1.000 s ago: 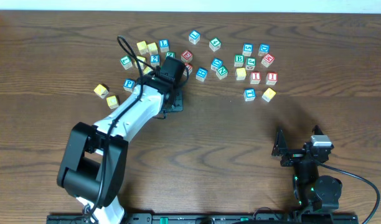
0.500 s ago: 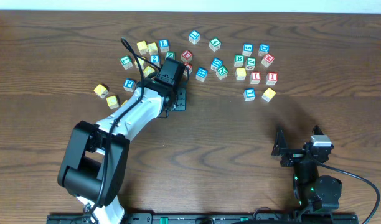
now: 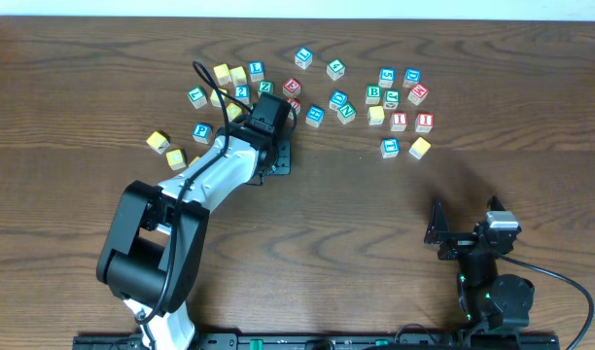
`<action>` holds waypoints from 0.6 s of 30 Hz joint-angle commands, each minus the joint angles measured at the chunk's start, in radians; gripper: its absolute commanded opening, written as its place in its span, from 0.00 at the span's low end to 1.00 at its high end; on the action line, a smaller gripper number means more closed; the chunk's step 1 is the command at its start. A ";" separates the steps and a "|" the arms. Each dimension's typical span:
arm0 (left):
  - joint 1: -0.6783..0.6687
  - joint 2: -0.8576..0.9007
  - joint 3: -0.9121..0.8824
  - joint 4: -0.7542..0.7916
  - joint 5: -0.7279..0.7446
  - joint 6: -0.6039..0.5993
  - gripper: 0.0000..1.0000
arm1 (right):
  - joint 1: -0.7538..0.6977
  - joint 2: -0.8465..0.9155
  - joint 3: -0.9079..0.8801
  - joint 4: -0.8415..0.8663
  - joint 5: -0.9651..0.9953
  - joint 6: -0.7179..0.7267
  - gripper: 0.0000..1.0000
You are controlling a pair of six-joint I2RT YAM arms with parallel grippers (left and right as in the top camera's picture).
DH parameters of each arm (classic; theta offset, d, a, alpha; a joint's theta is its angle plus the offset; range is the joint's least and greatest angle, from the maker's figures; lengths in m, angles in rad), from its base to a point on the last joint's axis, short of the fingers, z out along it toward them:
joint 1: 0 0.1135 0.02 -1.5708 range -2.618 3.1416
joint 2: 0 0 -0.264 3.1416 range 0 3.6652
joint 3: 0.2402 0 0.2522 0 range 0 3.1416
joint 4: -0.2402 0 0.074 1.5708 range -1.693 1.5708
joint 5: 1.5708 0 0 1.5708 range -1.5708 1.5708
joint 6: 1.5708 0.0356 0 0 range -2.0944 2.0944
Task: Spell out AI2
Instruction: 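Carry the red A block toward the open table area and lower it, then raise the right arm and reach toward the far right blocks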
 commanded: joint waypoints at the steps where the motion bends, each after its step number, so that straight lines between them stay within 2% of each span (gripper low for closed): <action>1: 0.003 0.013 -0.013 0.000 -0.022 0.018 0.17 | 0.014 -0.005 -0.004 0.000 -0.012 0.014 0.99; 2: 0.003 0.012 -0.013 0.001 -0.022 0.018 0.17 | 0.014 -0.005 -0.004 0.000 -0.014 0.014 0.99; 9: 0.003 0.006 -0.013 -0.002 -0.022 0.018 0.42 | 0.014 -0.005 -0.004 0.000 -0.019 0.034 0.99; 12: 0.003 0.005 -0.013 -0.002 -0.022 0.018 0.51 | 0.014 0.018 -0.003 -0.001 -0.036 0.093 0.99; 18: 0.003 0.005 -0.013 -0.003 -0.022 0.018 0.51 | 0.014 0.124 0.065 -0.053 -0.097 0.092 0.99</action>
